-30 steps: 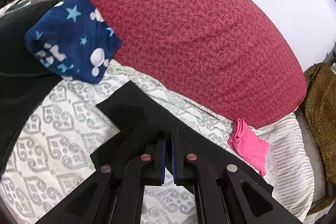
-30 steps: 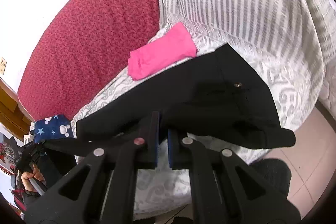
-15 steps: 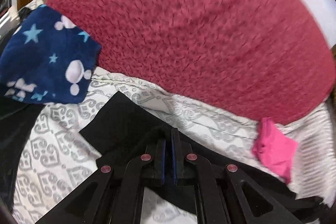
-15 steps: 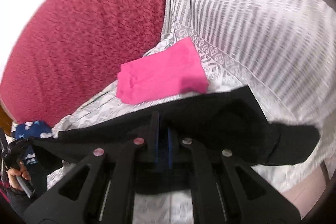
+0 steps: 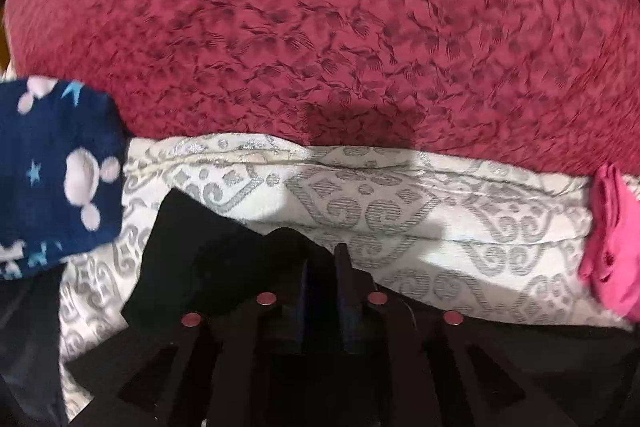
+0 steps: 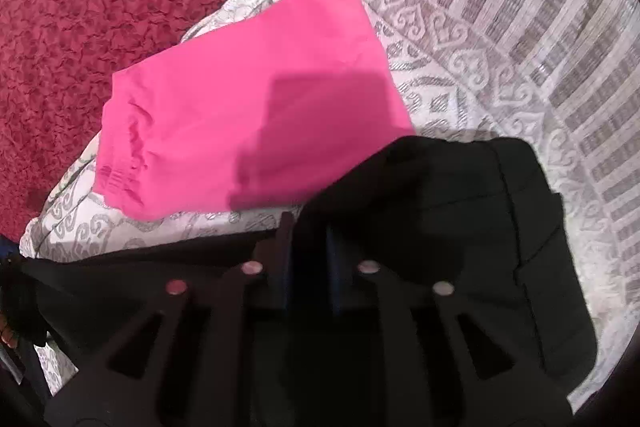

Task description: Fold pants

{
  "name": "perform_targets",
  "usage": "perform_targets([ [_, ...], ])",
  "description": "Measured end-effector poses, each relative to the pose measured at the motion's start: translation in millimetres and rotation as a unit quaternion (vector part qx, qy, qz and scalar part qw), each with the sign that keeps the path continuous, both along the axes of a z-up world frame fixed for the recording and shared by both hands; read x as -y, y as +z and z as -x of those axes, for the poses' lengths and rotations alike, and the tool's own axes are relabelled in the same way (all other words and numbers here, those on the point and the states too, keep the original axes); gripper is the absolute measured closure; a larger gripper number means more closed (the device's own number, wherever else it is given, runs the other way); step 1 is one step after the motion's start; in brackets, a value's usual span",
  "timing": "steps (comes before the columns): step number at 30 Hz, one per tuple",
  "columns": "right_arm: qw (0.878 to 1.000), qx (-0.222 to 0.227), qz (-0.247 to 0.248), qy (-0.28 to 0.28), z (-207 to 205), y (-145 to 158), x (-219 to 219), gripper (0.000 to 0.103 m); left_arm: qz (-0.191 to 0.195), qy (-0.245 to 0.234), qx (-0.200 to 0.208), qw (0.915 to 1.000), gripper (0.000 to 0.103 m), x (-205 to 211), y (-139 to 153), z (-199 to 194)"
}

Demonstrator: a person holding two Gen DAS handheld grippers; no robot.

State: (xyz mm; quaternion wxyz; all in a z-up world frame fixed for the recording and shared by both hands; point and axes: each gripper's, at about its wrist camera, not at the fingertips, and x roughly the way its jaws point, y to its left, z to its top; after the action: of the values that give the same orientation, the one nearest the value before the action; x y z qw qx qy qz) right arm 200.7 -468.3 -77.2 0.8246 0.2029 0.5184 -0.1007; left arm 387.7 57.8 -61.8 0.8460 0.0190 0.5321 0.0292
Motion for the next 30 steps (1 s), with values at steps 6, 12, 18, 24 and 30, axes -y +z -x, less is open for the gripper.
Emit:
perform_targets([
  [6,1.0,0.009,0.001,-0.026,5.9,2.4,12.1,0.055,-0.062,-0.006,-0.011,0.998,0.068,-14.8,7.0,-9.4],
  [12,0.998,0.009,0.045,-0.042,1.7,17.1,13.6,0.047,-0.113,0.037,0.051,0.9916,0.055,-74.7,48.6,1.4],
  [18,0.996,0.022,0.074,-0.055,17.0,35.5,3.0,0.043,-0.077,0.032,0.072,0.994,0.043,-140.7,35.0,58.4],
  [24,0.992,0.063,0.107,0.006,60.9,59.4,-47.4,0.041,0.042,0.023,0.043,0.9979,0.041,-177.2,-17.5,113.8],
  [30,0.964,0.071,0.123,0.223,59.6,74.5,-167.9,0.041,0.122,0.015,0.078,0.9893,0.04,-174.2,-50.5,142.7],
])
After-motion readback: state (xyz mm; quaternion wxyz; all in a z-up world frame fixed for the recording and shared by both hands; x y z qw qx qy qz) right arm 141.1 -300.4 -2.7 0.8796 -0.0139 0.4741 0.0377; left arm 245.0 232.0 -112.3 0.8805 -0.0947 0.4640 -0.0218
